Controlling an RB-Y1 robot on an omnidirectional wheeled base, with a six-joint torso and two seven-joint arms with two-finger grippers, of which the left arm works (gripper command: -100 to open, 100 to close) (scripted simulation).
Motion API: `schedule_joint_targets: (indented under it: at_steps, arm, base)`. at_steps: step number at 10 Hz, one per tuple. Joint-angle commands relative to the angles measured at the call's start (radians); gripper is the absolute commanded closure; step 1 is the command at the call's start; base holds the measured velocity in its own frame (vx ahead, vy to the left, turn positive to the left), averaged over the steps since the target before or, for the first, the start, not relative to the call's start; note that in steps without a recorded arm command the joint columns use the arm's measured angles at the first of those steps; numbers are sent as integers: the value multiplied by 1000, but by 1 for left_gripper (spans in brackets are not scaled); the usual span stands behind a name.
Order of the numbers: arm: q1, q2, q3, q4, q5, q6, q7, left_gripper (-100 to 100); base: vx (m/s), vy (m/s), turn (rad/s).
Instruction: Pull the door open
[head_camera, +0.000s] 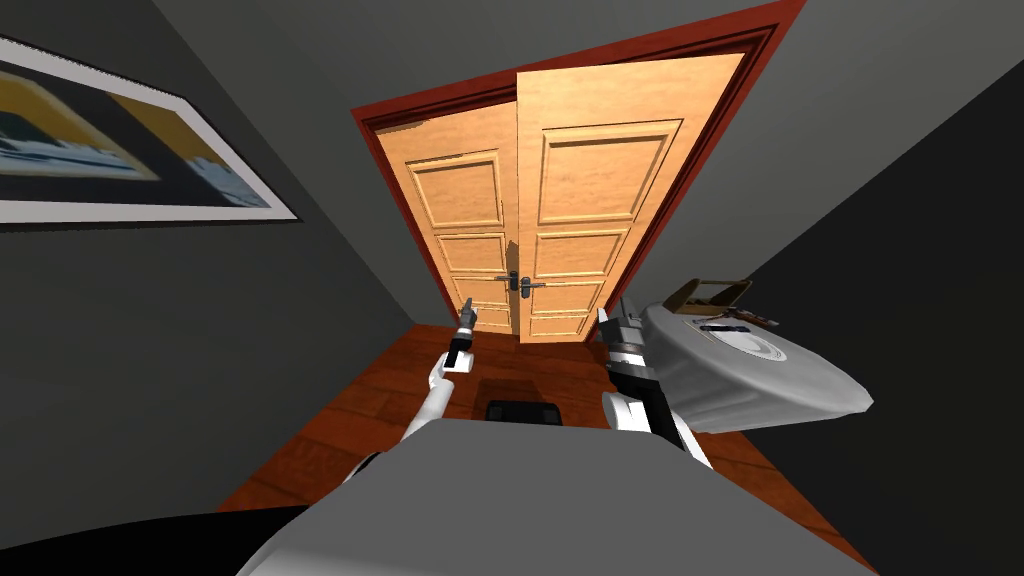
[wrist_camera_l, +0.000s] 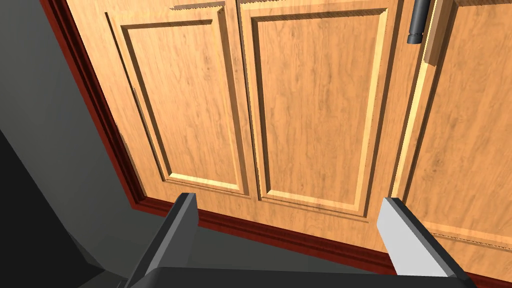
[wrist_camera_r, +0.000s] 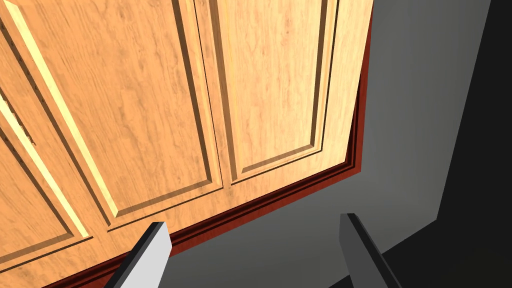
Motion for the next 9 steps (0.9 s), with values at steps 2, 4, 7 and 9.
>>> schedule_joint_targets:
  at_steps: [2, 4, 7, 9]
  arm:
    - [-39, 6, 4, 65, 4, 5, 4, -100]
    - [-79, 15, 7, 127, 9, 9, 11, -100]
    - [-118, 24, 11, 202, 14, 12, 18, -100]
    - [-155, 32, 14, 267, 18, 16, 25, -100]
  base:
    - [69, -12, -17]
    - [86, -19, -46]
    - [76, -11, -23]
    - [94, -22, -45]
